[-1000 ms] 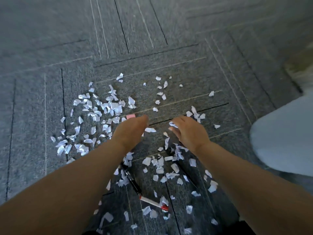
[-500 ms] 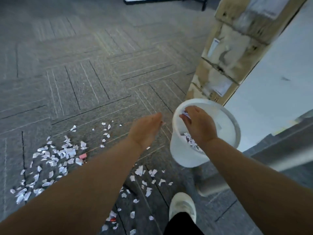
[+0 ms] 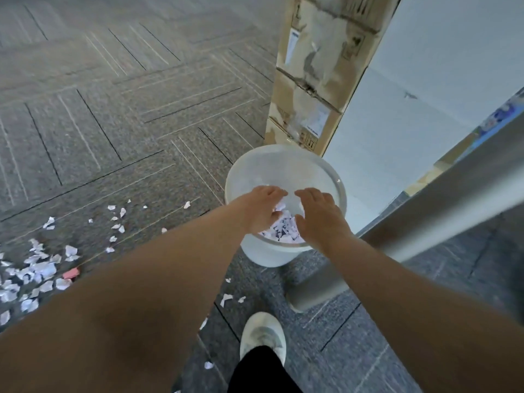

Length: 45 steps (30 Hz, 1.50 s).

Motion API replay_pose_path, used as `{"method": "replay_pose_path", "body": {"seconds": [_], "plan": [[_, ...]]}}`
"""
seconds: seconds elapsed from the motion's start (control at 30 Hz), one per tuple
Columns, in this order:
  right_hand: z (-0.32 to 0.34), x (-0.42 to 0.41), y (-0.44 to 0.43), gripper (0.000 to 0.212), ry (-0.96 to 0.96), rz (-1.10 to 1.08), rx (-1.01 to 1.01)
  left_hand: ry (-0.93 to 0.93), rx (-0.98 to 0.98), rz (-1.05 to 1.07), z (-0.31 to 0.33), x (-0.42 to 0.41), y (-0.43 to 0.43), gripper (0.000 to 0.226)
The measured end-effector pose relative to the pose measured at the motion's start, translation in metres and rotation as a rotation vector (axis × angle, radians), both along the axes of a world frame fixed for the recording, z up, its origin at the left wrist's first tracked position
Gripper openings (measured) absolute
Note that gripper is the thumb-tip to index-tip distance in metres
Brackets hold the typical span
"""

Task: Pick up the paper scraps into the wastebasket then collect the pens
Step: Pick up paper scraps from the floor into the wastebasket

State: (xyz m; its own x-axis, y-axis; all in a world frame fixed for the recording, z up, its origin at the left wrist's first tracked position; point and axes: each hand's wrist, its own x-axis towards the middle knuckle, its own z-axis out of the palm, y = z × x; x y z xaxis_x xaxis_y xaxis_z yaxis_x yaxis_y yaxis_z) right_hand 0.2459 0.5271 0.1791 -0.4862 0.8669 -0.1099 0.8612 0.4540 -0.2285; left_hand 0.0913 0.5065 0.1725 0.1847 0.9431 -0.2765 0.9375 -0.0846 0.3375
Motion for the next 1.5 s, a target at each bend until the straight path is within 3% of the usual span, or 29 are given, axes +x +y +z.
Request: {"method": "replay_pose_path", "body": {"seconds": [0.13, 0.57, 0.73, 1.0, 1.23, 1.5], "plan": [[-0.004, 0.004, -0.008, 0.052, -0.034, 0.005, -0.043, 0.141, -0.130, -0.086, -0.008, -0.010, -0.015, 0.061], [0.014, -0.010, -0.025, 0.052, 0.010, -0.016, 0.022, 0.243, 0.102, -0.185, 0.009, -0.015, -0.033, 0.055], [0.003, 0.000, -0.029, 0.056, -0.050, -0.041, -0.028, 0.267, 0.032, -0.154, -0.005, -0.008, -0.035, 0.057], [0.002, -0.003, -0.050, 0.058, -0.069, -0.028, -0.022, 0.284, 0.043, -0.003, -0.001, -0.033, -0.074, 0.062], [-0.002, -0.075, -0.109, 0.055, 0.018, 0.218, 0.022, 0.228, 0.063, 0.225, -0.014, -0.104, -0.174, 0.063], [-0.092, -0.139, -0.196, 0.058, -0.093, 0.320, -0.173, 0.248, -0.139, 0.383, -0.098, -0.149, -0.302, 0.064]]}}
